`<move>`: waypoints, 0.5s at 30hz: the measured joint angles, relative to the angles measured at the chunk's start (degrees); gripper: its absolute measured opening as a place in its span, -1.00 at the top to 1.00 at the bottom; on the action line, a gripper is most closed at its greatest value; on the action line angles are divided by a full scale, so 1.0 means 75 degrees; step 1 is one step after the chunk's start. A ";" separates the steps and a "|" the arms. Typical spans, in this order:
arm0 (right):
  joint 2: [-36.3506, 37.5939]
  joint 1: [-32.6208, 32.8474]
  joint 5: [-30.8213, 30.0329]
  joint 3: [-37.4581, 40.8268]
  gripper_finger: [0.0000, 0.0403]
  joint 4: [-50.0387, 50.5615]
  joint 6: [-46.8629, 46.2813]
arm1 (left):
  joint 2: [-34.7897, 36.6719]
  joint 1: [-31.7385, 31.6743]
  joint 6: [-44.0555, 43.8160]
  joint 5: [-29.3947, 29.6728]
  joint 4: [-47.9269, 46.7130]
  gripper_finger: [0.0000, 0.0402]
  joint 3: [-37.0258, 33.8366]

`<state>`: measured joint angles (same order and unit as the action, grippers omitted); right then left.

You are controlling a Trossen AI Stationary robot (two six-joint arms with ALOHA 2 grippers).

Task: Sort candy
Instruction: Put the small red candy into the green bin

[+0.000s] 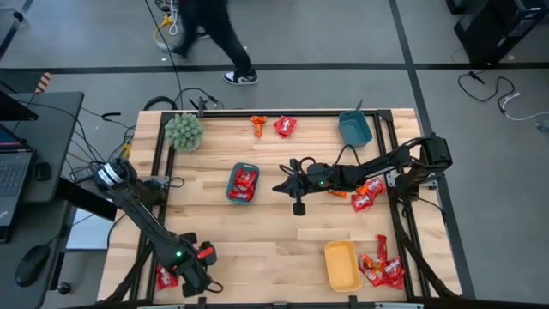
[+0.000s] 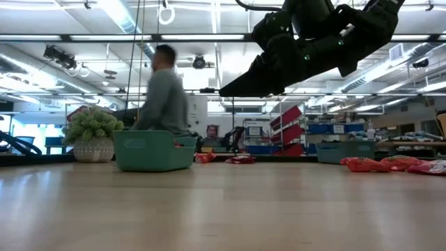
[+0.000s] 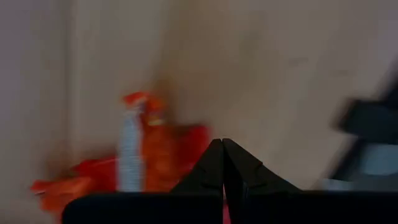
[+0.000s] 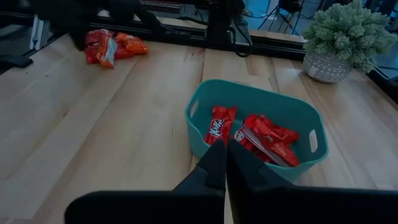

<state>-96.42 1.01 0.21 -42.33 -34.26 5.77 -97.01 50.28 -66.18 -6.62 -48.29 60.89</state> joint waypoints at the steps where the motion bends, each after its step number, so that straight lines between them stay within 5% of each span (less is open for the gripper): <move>1: 0.0000 0.0001 0.0000 0.0000 0.99 -0.0001 -0.0001 | -0.0018 -0.0006 0.0022 0.0064 -0.0058 1.00 -0.0150; 8: 0.0000 0.0000 0.0000 0.0000 1.00 0.0003 -0.0001 | 0.0021 -0.0457 0.0543 0.0440 -0.0148 1.00 -0.1097; 15: 0.0004 -0.0005 0.0000 0.0000 0.99 0.0003 -0.0008 | 0.0778 -0.1404 0.1771 0.1076 -0.1111 1.00 -0.0362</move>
<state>-96.39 0.97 0.21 -42.33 -34.24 5.71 -91.18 39.75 -52.89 1.45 -56.62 58.18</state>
